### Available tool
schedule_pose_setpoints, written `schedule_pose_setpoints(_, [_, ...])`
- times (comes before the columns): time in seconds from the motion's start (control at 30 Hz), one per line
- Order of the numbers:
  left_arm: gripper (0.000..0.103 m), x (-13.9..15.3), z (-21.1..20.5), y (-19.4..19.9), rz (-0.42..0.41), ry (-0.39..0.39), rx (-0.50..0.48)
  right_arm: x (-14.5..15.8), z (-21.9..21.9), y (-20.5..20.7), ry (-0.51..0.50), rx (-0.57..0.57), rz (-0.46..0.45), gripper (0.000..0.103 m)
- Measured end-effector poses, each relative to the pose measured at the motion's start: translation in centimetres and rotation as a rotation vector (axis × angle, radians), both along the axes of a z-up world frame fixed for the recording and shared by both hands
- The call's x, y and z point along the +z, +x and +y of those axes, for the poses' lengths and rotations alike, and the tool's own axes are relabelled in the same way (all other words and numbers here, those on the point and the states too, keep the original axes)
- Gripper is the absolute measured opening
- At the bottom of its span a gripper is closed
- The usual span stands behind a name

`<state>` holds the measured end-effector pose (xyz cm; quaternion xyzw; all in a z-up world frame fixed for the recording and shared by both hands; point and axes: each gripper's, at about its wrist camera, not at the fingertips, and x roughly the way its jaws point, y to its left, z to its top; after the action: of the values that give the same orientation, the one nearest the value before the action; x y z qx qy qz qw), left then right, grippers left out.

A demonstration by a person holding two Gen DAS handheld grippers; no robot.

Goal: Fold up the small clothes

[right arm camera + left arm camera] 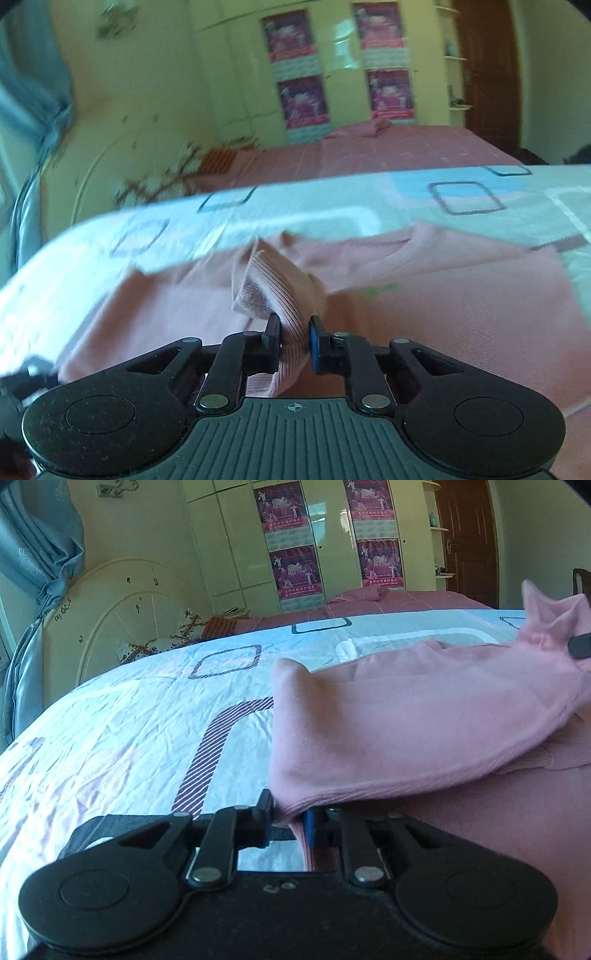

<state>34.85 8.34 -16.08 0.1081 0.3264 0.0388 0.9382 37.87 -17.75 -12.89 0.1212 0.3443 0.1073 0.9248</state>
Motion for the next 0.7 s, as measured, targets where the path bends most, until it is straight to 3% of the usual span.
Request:
schedule_pose_setpoints(0.1, [0.011, -0.3, 0.0, -0.3, 0.011, -0.012, -0.005, -0.2, -4.0, 0.0, 0.044, -0.103, 0.037, 0.014])
schedule_pose_setpoints(0.23, [0.01, -0.5, 0.0, -0.4, 0.017, -0.009, -0.008, -2.9, -7.6, -0.1, 0.13, -0.146, 0.178, 0.014])
schedule_pose_setpoints(0.33, [0.01, -0.3, -0.1, -0.7, 0.02, -0.014, -0.02, -3.1, -9.1, -0.8, 0.157, -0.202, 0.172, 0.014])
schedule_pose_setpoints(0.43, [0.01, -0.2, -0.4, -1.1, 0.029, -0.002, -0.039, -3.2, -10.5, -1.1, 0.229, -0.203, 0.185, 0.024])
schedule_pose_setpoints(0.5, [0.01, 0.0, -0.4, -1.2, 0.034, -0.012, -0.04, -3.2, -10.7, -1.4, 0.253, -0.194, 0.19, 0.041])
schedule_pose_setpoints(0.57, [0.011, 0.3, -0.4, -1.3, 0.047, -0.023, -0.041, -3.4, -10.6, -1.4, 0.286, -0.192, 0.204, 0.045])
schedule_pose_setpoints(0.6, [0.011, 0.4, -0.3, -1.3, 0.052, -0.034, -0.04, -3.6, -10.6, -1.3, 0.285, -0.196, 0.204, 0.043])
schedule_pose_setpoints(0.63, [0.014, 0.6, -0.2, -1.4, 0.057, -0.046, -0.039, -3.6, -10.4, -1.2, 0.265, -0.206, 0.203, 0.036])
schedule_pose_setpoints(0.67, [0.015, 0.8, -0.1, -1.6, 0.059, -0.057, -0.039, -3.6, -10.4, -1.2, 0.251, -0.204, 0.201, 0.01])
schedule_pose_setpoints(0.7, [0.015, 1.1, 0.0, -2.0, 0.061, -0.066, -0.037, -3.6, -10.5, -1.2, 0.251, -0.203, 0.202, 0.006])
